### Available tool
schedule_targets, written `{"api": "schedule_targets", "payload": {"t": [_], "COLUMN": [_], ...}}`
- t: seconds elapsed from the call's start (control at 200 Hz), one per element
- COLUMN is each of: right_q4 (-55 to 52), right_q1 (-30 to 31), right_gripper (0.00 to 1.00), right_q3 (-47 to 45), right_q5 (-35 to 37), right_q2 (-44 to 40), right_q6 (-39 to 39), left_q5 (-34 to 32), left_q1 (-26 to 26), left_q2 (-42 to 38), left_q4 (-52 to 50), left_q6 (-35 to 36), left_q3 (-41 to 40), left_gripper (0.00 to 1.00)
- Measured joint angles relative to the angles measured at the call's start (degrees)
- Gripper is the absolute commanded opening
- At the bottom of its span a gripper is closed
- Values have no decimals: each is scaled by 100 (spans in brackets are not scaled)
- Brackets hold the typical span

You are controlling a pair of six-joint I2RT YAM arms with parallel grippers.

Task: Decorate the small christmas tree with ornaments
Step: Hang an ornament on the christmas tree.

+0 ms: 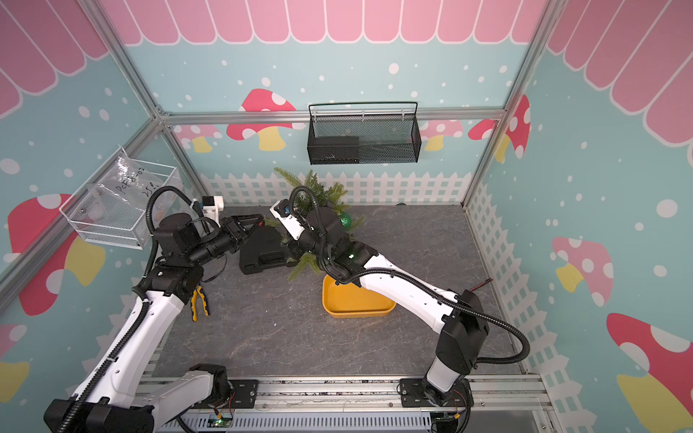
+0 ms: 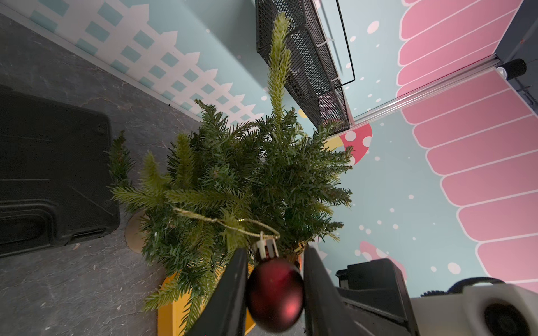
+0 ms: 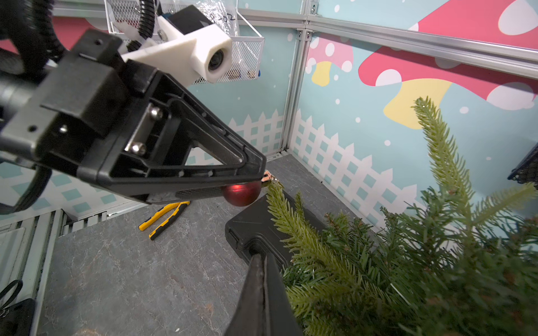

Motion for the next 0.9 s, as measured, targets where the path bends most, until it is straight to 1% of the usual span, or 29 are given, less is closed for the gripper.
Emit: {"api": "schedule_targets", "payload": {"t": [0.901], "right_q4": [245], "right_q1": [0], "right_gripper": [0], "right_q3": [-168], "right_q5": [-48], "right_q2": [-236], "right_q6": [42], "left_q5": [-4], "left_q1": [-74], "left_q2": [-46], "left_q4": [90], "left_q6": [-4], "left_q3": [-688], "left_gripper": [8]}}
